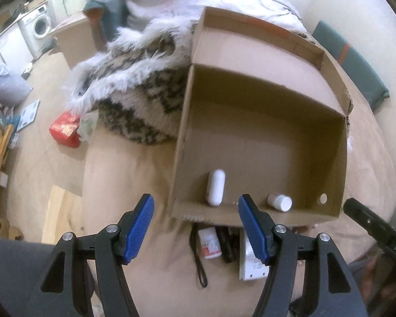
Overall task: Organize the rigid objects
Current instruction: 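Lower the right tool onto the white battery-compartment device and close on it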
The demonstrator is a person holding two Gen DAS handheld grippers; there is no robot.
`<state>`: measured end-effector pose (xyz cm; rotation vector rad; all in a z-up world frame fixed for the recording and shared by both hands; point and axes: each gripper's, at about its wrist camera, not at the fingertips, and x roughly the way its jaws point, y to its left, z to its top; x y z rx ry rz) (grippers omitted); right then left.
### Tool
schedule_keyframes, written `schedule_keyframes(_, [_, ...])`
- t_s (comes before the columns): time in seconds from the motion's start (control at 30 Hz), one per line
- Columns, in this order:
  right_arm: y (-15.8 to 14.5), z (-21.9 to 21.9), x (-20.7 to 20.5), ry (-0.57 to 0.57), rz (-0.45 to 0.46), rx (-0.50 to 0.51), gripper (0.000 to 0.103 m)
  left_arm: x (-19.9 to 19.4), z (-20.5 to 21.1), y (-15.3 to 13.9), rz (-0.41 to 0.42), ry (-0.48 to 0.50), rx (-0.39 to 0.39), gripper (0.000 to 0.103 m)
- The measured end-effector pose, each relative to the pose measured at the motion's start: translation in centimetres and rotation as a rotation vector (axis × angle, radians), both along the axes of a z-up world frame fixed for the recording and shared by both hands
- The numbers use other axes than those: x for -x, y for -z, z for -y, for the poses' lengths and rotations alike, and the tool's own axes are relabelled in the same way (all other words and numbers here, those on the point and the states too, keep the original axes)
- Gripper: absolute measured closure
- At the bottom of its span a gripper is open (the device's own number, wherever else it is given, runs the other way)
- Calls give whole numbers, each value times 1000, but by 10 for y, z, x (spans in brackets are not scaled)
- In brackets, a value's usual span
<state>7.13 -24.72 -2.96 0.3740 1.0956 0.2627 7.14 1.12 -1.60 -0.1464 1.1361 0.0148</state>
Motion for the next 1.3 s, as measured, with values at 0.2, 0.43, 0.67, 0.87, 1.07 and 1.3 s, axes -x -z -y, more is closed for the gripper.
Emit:
schedule_keyframes(0.2, [22,6,21,17,-63,5,13,27,-19,27,-49,-79,81,40])
schedule_keyframes(0.43, [43,13,31,26,-138,44,13,35,-14,39,-69,-54,45,40])
schedule_keyframes(0.67, [79,11,19,11,-312,-94,13,26,-13,58,-165,-55,44,40])
schedule_keyframes(0.87, [92,-25,9,-93,-363,-121,33,22,-17,72,-223,-81,64,40])
schedule_keyframes(1.07, [111,-59,-7,-134,-434,-97,38,18,-23,74,-245,-91,98,40])
schedule_keyframes(1.3, [121,-94,-22,-174,-445,9,38,18,-34,72,-238,-121,111,40])
